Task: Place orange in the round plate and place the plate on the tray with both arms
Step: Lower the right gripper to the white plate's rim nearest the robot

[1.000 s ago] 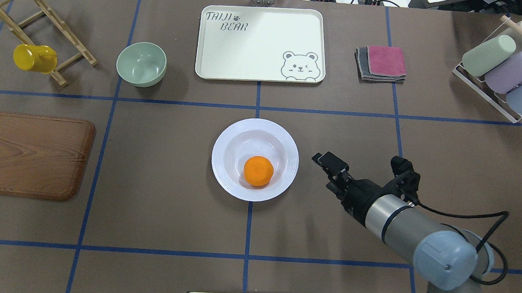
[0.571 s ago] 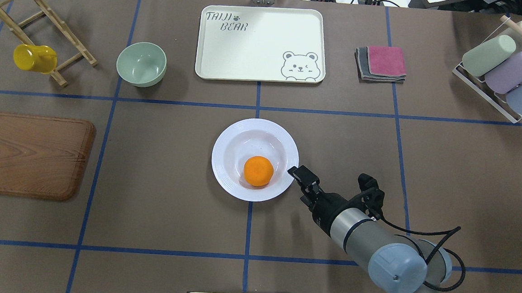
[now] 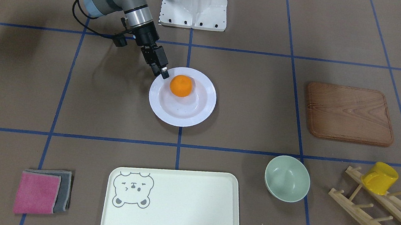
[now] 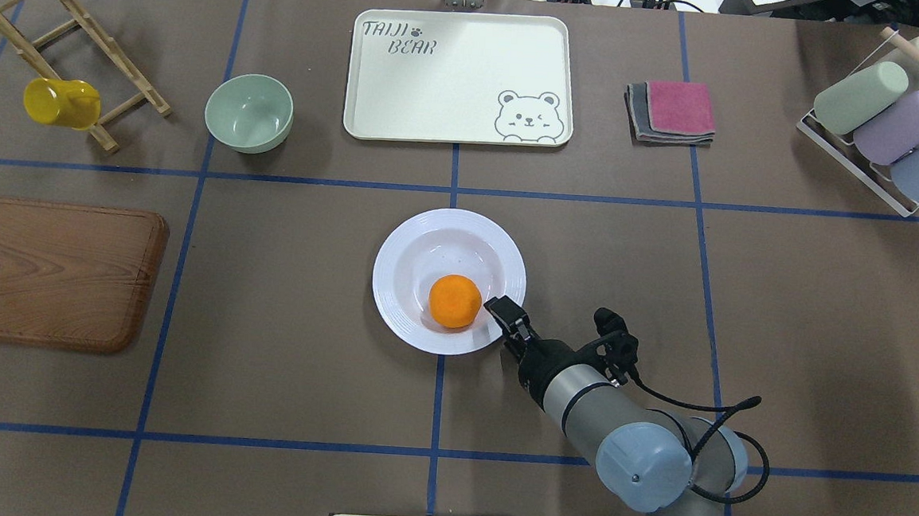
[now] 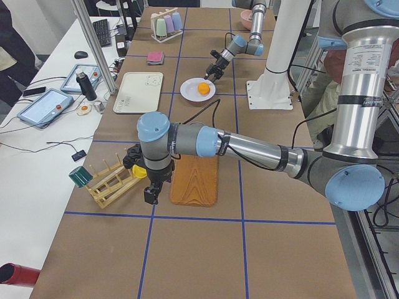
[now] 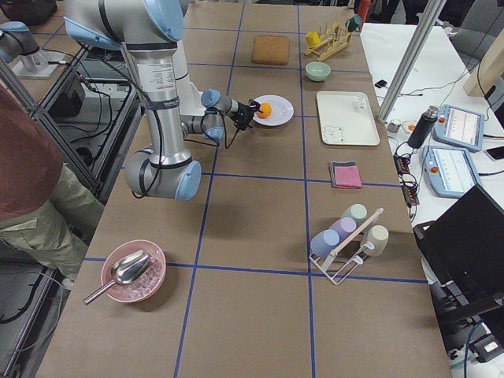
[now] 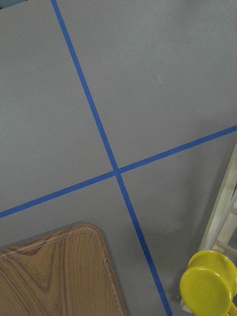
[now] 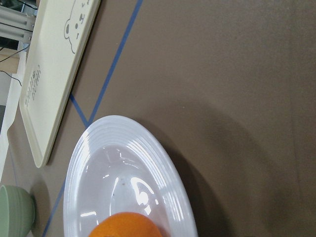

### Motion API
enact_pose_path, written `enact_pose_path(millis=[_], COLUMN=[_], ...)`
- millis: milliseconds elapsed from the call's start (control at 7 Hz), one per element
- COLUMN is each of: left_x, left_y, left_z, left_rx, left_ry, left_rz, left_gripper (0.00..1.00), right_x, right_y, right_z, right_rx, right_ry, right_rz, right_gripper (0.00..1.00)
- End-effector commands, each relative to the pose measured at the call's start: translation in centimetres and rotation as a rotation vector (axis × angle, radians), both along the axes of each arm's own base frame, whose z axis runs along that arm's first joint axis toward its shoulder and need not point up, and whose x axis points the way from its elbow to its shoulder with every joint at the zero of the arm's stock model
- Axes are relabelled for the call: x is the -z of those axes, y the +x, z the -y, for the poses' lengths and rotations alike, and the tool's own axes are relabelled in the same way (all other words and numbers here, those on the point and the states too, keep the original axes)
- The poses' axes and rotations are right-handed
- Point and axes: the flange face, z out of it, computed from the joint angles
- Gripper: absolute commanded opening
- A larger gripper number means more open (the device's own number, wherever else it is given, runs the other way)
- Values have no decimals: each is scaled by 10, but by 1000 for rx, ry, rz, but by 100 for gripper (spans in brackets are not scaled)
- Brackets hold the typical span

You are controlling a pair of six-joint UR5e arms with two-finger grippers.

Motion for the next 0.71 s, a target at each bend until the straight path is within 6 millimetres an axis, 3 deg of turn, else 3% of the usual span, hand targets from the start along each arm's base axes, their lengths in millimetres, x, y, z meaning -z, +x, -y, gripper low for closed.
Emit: enact_pose_path(millis=[0,429,571], left_x=[0,0,0], left_y=[0,0,0], left_z=[0,0,0], left_rx=[0,1,1], left_ry=[0,-1,-1], left_rz=[0,0,0], left_gripper=[99,99,99], right_x=[4,-5,3], right_y=[-4,-11,-13], right_z=[3,5,7], right_rx=[-19,-43,-46], right_ry=[-43,-44,-41], right_rz=[40,23,35], right_gripper=[29,28,0])
